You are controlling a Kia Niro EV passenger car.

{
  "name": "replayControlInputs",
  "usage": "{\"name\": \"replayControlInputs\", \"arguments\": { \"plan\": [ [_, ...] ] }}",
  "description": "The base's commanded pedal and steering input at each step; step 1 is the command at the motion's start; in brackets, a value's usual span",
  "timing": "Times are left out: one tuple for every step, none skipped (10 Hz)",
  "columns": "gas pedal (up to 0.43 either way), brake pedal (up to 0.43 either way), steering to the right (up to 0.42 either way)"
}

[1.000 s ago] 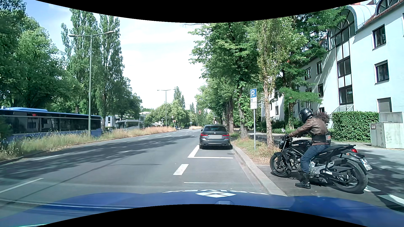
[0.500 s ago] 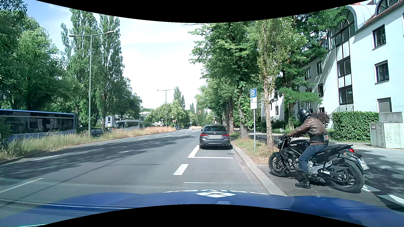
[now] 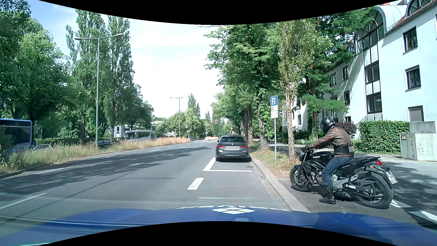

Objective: Follow the waypoints while adhering to traffic rules and regulations

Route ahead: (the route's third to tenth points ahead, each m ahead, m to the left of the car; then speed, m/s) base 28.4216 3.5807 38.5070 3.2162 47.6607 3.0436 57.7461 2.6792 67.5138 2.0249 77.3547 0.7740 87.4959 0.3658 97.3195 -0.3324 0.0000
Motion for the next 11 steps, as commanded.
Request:
{"name": "replayControlInputs", "arguments": {
  "plan": [
    [0.0, 0.409, -0.027],
    [0.0, 0.402, -0.028],
    [0.0, 0.409, -0.028],
    [0.0, 0.409, -0.027],
    [0.0, 0.409, -0.028],
    [0.0, 0.409, -0.028],
    [0.0, 0.409, -0.028],
    [0.0, 0.409, -0.028],
    [0.0, 0.409, -0.028],
    [0.0, 0.402, -0.028],
    [0.0, 0.409, -0.028]
  ]
}}
